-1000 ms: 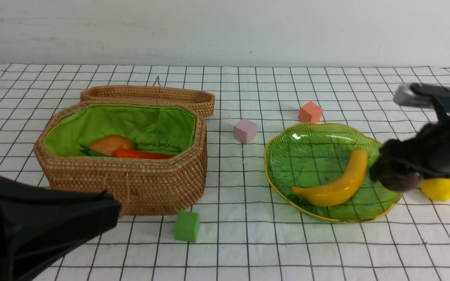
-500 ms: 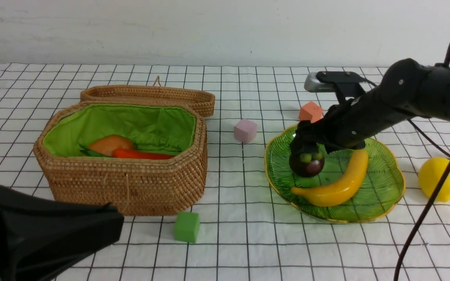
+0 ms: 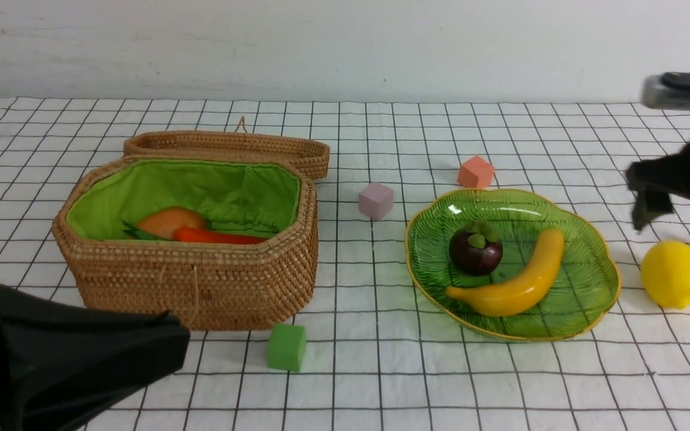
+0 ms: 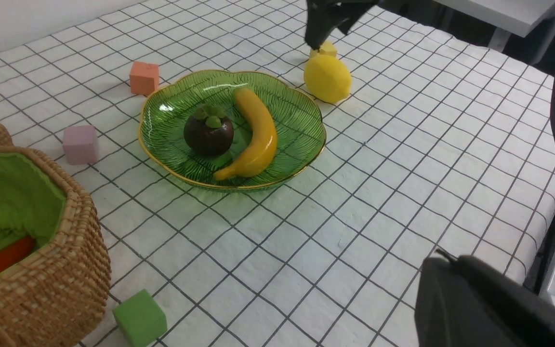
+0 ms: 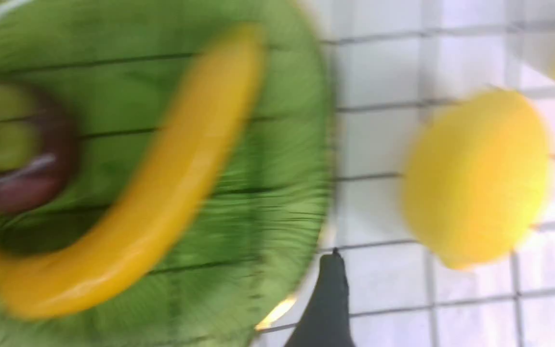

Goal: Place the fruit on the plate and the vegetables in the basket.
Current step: Use the right arm to grab a lemon and put it into the right plate

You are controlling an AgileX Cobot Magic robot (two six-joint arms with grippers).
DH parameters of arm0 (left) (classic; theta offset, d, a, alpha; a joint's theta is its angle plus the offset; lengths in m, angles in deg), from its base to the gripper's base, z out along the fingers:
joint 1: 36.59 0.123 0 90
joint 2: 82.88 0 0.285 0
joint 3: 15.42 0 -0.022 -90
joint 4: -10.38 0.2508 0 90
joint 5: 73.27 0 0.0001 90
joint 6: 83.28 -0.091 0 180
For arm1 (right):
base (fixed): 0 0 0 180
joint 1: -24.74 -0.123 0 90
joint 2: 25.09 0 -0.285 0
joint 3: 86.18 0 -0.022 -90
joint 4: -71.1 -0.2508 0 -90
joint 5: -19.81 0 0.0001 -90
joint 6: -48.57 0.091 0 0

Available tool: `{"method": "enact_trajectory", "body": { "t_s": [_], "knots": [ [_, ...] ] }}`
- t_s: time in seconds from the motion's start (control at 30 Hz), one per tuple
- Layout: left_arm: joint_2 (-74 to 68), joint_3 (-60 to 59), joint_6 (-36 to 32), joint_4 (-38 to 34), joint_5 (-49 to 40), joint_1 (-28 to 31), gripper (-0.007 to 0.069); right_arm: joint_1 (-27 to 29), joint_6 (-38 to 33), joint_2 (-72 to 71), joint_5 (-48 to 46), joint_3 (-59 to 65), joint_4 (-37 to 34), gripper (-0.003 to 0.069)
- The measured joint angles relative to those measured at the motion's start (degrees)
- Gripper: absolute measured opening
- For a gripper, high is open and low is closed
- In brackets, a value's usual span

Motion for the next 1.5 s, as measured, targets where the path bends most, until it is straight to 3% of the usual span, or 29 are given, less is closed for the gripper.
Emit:
{"method": "enact_trajectory", "body": {
  "t_s": [0.13, 0.27, 0.57, 0.73, 0.83, 1.23, 1.4, 1.5],
  "knots": [
    [0.0, 0.0, -0.11, 0.0, 0.73, 0.0, -0.0013, 4.19, 2.3, 2.69, 3.43, 1.32, -3.71, 0.0647],
    [0.0, 0.0, -0.17, 0.0, 1.46, 0.0, -0.0013, 4.89, 2.28, 5.37, 8.24, 1.32, -6.43, 0.0664],
    [0.0, 0.0, -0.12, 0.0, 1.79, 0.0, -0.0013, 4.96, 2.28, 13.2, 9.46, 1.32, -1.45, 0.0666],
    [0.0, 0.0, -0.12, 0.0, 1.79, 0.0, -0.0013, 4.96, 2.28, 16.31, 9.37, 1.25, -0.43, 0.0641],
    [0.0, 0.0, -0.12, 0.0, 1.79, 0.0, -0.0013, 4.96, 1.57, 16.35, 9.43, 1.25, -0.16, 0.0577],
    [0.0, 0.0, -0.12, 0.0, 0.05, 0.0, -0.0013, 4.96, 1.02, 14.16, 7.21, 1.32, -0.65, 0.0573],
    [0.0, 0.0, -0.12, 0.71, -0.27, 0.0, -0.0013, 3.47, 0.76, 7.97, 6.25, 1.43, -1.4, 0.0573],
    [0.0, 0.0, -0.12, 1.99, -0.29, 0.0, -0.0013, -1.84, -2.73, 2.42, 6.53, 1.73, -5.53, 0.0573]
  ]
}}
